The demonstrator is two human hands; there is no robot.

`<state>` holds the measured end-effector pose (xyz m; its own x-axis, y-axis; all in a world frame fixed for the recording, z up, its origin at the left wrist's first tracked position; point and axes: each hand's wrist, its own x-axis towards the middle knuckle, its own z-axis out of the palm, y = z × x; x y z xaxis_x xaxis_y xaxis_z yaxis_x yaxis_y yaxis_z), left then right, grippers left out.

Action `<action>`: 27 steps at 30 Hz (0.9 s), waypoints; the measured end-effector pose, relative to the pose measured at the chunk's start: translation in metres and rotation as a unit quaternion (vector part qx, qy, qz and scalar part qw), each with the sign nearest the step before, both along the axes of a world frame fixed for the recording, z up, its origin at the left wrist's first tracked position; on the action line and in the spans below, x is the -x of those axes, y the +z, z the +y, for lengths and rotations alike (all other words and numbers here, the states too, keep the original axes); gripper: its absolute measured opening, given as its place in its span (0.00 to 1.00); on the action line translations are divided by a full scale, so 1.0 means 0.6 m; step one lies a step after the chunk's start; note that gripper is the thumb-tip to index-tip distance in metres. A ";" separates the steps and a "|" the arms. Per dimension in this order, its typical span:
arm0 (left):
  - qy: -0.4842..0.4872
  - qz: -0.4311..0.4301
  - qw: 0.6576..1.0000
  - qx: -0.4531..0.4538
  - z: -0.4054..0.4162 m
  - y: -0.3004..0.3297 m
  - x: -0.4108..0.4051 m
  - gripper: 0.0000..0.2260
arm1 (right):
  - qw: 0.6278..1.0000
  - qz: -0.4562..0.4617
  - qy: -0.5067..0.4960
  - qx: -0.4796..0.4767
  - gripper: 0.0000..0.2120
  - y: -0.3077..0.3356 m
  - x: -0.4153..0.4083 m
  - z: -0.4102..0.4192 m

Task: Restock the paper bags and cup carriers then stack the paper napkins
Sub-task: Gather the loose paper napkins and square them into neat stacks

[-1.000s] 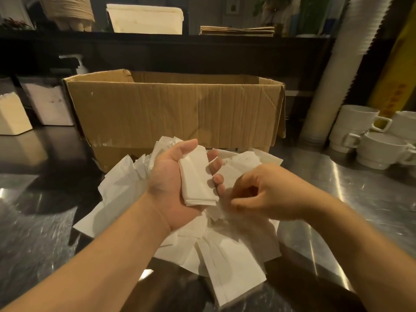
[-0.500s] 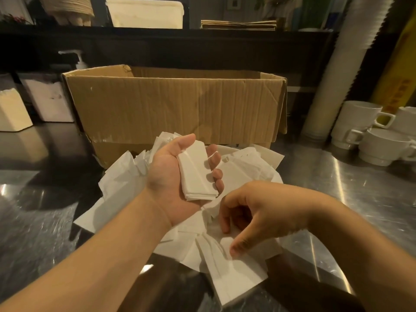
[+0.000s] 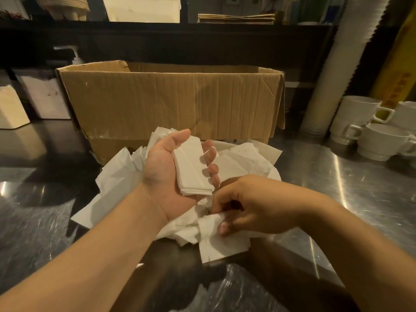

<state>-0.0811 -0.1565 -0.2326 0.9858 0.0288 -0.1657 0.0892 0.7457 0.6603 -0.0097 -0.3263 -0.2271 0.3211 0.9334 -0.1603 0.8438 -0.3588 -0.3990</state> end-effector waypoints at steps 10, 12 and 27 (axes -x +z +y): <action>0.017 -0.001 0.999 0.034 0.000 -0.001 -0.004 0.18 | 0.884 0.359 -0.212 -0.212 0.08 0.041 -0.025 -0.034; 0.019 -0.001 1.000 0.013 0.000 -0.001 -0.003 0.18 | 0.842 0.380 -0.291 -0.247 0.05 0.038 -0.029 -0.030; 0.012 0.000 1.000 -0.004 -0.003 0.001 -0.002 0.19 | 0.862 0.112 -0.433 -0.239 0.24 0.014 -0.059 -0.015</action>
<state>-0.0801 -0.1584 -0.2320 0.9847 0.0543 -0.1654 0.0711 0.7417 0.6669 0.0254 -0.3351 -0.2186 0.9417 0.3354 0.0278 0.2245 -0.5646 -0.7943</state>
